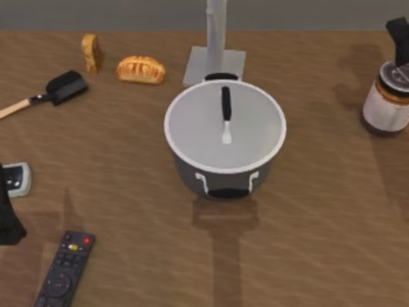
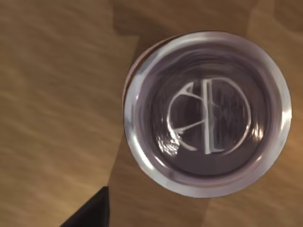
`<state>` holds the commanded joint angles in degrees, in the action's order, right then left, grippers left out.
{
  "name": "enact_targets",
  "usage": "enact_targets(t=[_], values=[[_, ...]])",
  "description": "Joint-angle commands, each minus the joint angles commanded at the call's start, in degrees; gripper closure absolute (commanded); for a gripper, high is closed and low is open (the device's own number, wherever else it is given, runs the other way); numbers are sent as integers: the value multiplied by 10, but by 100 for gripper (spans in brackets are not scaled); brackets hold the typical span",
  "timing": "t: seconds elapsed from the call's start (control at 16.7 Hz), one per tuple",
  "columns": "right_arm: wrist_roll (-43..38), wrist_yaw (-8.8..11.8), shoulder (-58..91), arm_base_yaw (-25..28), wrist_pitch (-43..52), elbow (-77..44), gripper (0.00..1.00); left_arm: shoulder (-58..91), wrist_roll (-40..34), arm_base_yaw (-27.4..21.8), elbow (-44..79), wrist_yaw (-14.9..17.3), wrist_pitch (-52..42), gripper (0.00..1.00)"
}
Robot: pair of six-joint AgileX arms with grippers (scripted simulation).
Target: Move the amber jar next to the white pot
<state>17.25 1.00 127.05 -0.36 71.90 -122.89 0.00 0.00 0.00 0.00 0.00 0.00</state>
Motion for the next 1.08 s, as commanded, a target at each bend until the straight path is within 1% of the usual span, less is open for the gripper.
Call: enact_targets(t=[0.18, 0.42, 0.78, 1.08], values=[[19, 4, 101, 5, 49, -96, 0, 0, 0, 0, 0, 0, 0, 0], [29, 6, 156, 8, 77, -148, 0, 0, 0, 0, 0, 0, 0, 0], [29, 6, 157, 6, 74, -145, 0, 0, 0, 0, 0, 0, 0, 0], [27, 6, 160, 10, -1, -75, 0, 0, 0, 0, 0, 0, 0, 0]])
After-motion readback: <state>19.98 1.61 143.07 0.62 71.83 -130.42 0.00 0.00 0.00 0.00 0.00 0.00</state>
